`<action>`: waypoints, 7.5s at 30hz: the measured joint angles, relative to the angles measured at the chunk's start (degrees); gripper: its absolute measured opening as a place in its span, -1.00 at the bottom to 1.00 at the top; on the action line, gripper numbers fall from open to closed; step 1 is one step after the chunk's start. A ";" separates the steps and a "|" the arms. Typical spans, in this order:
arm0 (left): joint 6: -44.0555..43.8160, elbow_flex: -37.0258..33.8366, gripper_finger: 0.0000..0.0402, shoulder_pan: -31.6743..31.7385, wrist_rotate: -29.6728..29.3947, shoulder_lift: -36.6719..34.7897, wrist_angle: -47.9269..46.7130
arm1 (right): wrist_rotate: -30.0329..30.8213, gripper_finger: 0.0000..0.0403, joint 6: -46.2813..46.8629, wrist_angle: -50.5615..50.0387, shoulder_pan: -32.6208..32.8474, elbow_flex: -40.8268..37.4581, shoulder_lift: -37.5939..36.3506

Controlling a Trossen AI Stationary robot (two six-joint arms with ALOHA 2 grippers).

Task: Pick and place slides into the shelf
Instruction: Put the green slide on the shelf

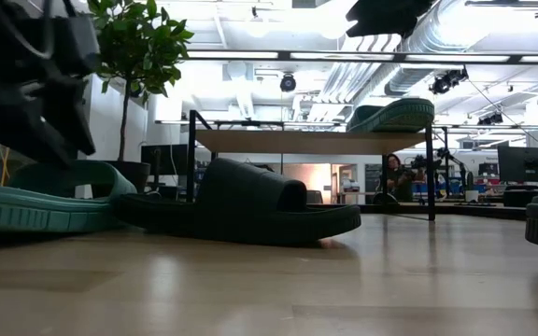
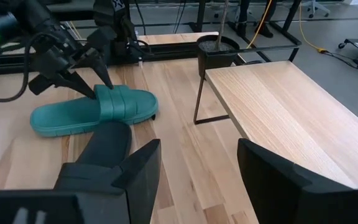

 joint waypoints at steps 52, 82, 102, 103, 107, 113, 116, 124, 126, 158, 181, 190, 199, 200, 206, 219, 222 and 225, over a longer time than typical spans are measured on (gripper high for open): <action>3.52 0.27 -0.86 3.63 -4.17 5.29 -1.05 | 0.03 0.01 -3.53 -0.26 0.68 0.00 0.17; 2.07 26.37 -0.87 3.63 -13.23 5.25 -25.12 | 15.95 0.01 -32.01 9.99 16.86 0.99 7.06; 10.56 39.06 -0.82 12.14 -13.37 5.23 -28.86 | 23.58 0.32 -51.75 8.01 25.24 22.13 31.68; 10.93 39.06 -0.82 12.66 -13.13 5.23 -28.86 | 23.56 0.32 -51.91 7.49 25.24 23.33 32.86; 11.40 39.06 -0.82 14.24 -12.67 5.23 -28.77 | 23.71 0.32 -53.14 6.72 25.24 27.51 37.21; 13.94 39.06 -0.82 14.41 -11.85 5.23 -25.81 | 23.15 0.32 -55.20 6.71 25.18 31.49 41.51; 17.26 39.06 -0.82 14.43 -11.72 5.23 -23.12 | 22.81 0.32 -55.19 6.75 25.10 32.22 42.28; 26.60 39.06 -0.82 14.49 -11.75 5.23 -12.30 | 19.46 0.32 -54.17 9.15 24.19 32.33 42.38; 29.39 39.06 -0.82 14.45 -11.75 5.23 -9.39 | 18.05 0.32 -53.64 9.06 23.90 32.33 42.38; 31.80 45.48 -0.82 14.45 -8.12 5.25 -6.69 | 18.38 0.32 -53.76 11.21 23.61 32.33 42.38; 32.12 45.48 -0.82 14.46 -7.93 5.25 -4.37 | 15.25 0.32 -52.23 12.92 20.37 32.33 42.38; 35.36 45.46 -0.82 14.47 -7.89 5.25 -1.08 | 13.55 0.32 -52.62 16.27 19.85 32.30 44.02; 35.51 45.44 -0.82 14.49 -7.91 5.25 -0.73 | 17.97 0.32 -57.80 22.33 19.82 32.26 46.97; 35.47 45.44 -0.82 14.49 -7.93 5.25 -0.71 | 18.46 0.32 -57.73 22.66 19.85 32.26 46.97; 35.51 45.44 -0.82 15.23 -7.47 5.25 -0.75 | 18.14 0.31 -57.47 23.37 19.98 32.26 46.97; 38.43 45.46 -0.82 17.34 -7.98 5.25 -0.31 | 19.65 0.28 -56.14 23.10 20.39 32.26 46.97; 38.70 45.48 -0.82 17.34 -8.80 5.25 -0.43 | 19.67 0.28 -56.07 23.08 20.39 32.26 46.97; 38.87 45.48 -0.82 17.34 -9.10 5.25 -0.47 | 19.63 0.28 -56.07 23.08 20.44 32.26 46.97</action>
